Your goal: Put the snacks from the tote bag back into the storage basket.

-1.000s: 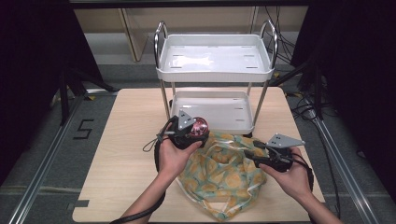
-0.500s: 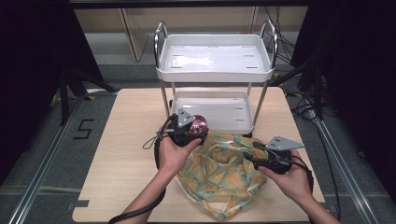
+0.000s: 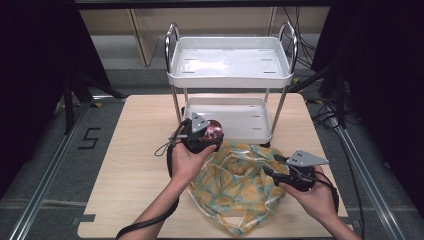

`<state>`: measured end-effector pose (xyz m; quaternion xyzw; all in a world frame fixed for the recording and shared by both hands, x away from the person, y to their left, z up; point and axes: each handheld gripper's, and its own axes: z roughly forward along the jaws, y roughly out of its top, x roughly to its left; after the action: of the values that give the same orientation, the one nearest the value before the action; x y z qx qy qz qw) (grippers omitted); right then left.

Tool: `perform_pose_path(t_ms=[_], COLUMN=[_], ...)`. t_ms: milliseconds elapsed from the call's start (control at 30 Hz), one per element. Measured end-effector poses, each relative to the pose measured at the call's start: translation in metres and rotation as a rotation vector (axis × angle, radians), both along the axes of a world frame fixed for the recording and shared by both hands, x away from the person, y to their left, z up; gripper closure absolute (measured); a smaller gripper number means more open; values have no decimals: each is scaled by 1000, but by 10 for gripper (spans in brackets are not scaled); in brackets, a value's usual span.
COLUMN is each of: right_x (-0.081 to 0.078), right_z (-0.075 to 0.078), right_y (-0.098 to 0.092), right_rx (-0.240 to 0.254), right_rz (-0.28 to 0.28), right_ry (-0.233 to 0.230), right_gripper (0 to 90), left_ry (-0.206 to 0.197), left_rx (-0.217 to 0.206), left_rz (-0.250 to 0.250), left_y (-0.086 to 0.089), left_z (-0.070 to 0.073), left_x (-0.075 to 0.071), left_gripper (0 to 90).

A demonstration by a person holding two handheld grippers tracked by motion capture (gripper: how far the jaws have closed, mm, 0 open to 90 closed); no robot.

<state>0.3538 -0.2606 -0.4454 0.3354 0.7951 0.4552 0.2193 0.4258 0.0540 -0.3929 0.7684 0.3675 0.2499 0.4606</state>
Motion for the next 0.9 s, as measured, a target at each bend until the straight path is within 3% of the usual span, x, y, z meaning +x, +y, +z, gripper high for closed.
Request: perform_pose_path(t_ms=[33, 67, 233, 467, 533, 633, 700, 767, 800, 900], right_x=[-3, -2, -5, -4, -2, -4, -7, -8, -3, -6], right_z=[0, 0, -1, -1, -2, -3, -1, -2, -2, -2], right_y=[1, 0, 0, 0, -2, -1, 0, 0, -3, -3], right_rx=[16, 8, 15, 8, -7, 8, 14, 15, -3, 6], right_rz=[-20, -15, -22, -2, 12, -4, -11, -14, 10, -2], right_ry=[39, 11, 49, 24, -16, 0, 47, 40, -8, 12], right_gripper=[416, 416, 415, 413, 413, 412, 412, 412, 412, 412], left_ry=[-2, -2, -2, -9, -10, -11, -14, -12, -13, -5], left_rx=[-4, -5, -3, 1, 0, 0, 0, 0, 4, -9], left_rz=[1, 3, 7, 29, 35, 40, 46, 46, 46, 60], left_y=[0, 0, 1, 4, 3, 3, 3, 3, 4, 4], left_z=[0, 0, 0, 0, -1, -1, -1, -1, -1, -2], left_x=[1, 2, 4, 7, 9, 10, 12, 12, 12, 14], left_gripper=[254, 254, 254, 254, 254, 254, 254, 254, 254, 254])
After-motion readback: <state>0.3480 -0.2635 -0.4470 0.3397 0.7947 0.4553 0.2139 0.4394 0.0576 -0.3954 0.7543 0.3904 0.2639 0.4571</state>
